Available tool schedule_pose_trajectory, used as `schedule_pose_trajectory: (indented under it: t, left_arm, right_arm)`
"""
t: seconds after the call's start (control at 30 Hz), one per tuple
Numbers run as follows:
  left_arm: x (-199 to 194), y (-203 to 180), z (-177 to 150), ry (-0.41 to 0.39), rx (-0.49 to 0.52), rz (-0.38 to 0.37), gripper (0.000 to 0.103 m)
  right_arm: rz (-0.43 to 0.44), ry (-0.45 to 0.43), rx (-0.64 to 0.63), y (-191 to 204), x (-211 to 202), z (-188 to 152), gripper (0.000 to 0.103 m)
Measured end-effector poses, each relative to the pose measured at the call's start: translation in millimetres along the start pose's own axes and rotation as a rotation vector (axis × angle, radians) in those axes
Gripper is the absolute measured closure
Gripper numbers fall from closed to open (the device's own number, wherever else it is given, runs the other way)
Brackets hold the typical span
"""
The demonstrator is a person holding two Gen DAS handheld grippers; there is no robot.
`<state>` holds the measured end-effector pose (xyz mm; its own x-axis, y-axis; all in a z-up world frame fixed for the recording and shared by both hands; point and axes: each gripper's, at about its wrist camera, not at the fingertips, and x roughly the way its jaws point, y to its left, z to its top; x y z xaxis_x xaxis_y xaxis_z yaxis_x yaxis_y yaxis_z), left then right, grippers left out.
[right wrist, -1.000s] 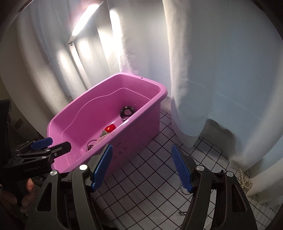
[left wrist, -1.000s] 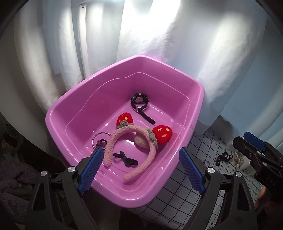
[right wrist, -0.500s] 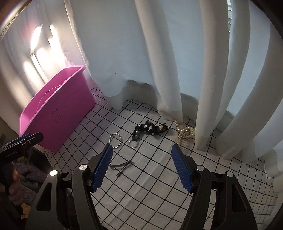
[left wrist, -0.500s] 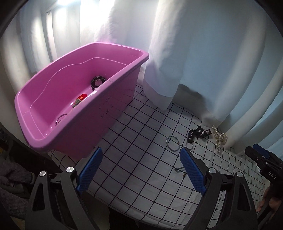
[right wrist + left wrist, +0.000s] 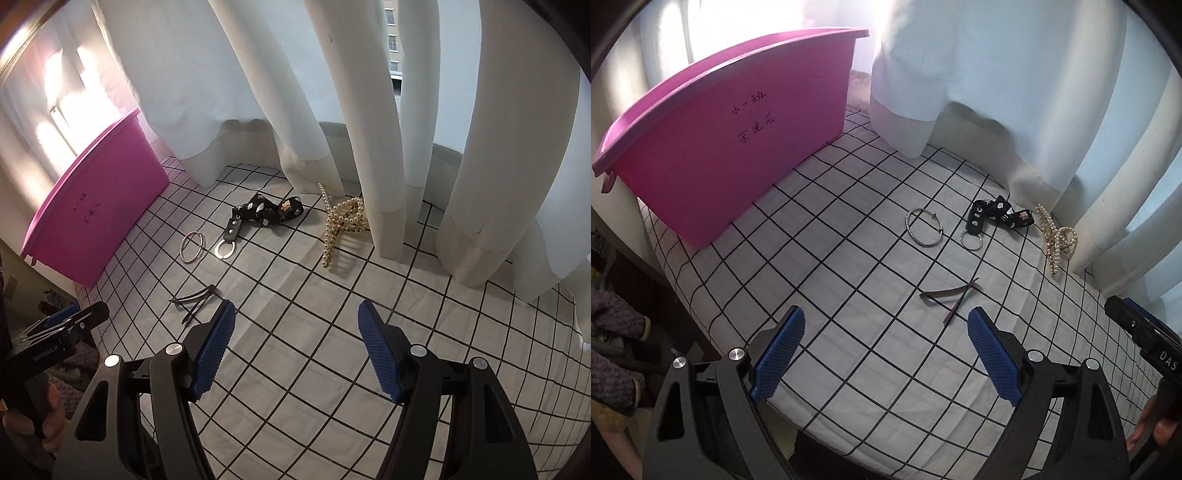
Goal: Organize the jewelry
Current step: 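Withdraw both tools from the tub back over the table, then grasp the brown hairpins with the left tool while the right tool grasps the pearl hair claw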
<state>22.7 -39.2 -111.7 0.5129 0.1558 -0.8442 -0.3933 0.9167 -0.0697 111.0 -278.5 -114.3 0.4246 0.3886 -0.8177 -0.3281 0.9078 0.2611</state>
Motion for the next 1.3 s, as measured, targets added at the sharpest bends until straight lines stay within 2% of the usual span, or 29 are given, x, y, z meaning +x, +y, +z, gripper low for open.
schedule_pose_trajectory:
  t: [0.43,0.63,0.9,1.0,1.17,1.3]
  left_arm:
    - [63,-24,-19,0.014,-0.116,0.061,0.015]
    - [82,-35,-19,0.009,-0.135,0.086,0.015]
    - [101,-46,-23,0.010,-0.137,0.102,0.015]
    - [105,-53,-23,0.000,-0.104,0.124,0.015]
    - [112,-62,-24,-0.043,-0.061,0.163,0.014]
    - [114,-64,-21,-0.067,-0.061,0.166,0.011]
  right_arm:
    - [0.012,0.009,-0.007,-13,72,12,0.037]
    - [0.007,0.008,-0.013,-14,95,20,0.037]
    - [-0.016,0.009,-0.019,-18,113,25,0.037]
    - [-0.025,-0.002,-0.027,-18,116,24,0.037]
    - [-0.049,-0.019,-0.046,-13,121,28,0.037]
    - [-0.060,-0.034,-0.055,-10,127,32,0.037]
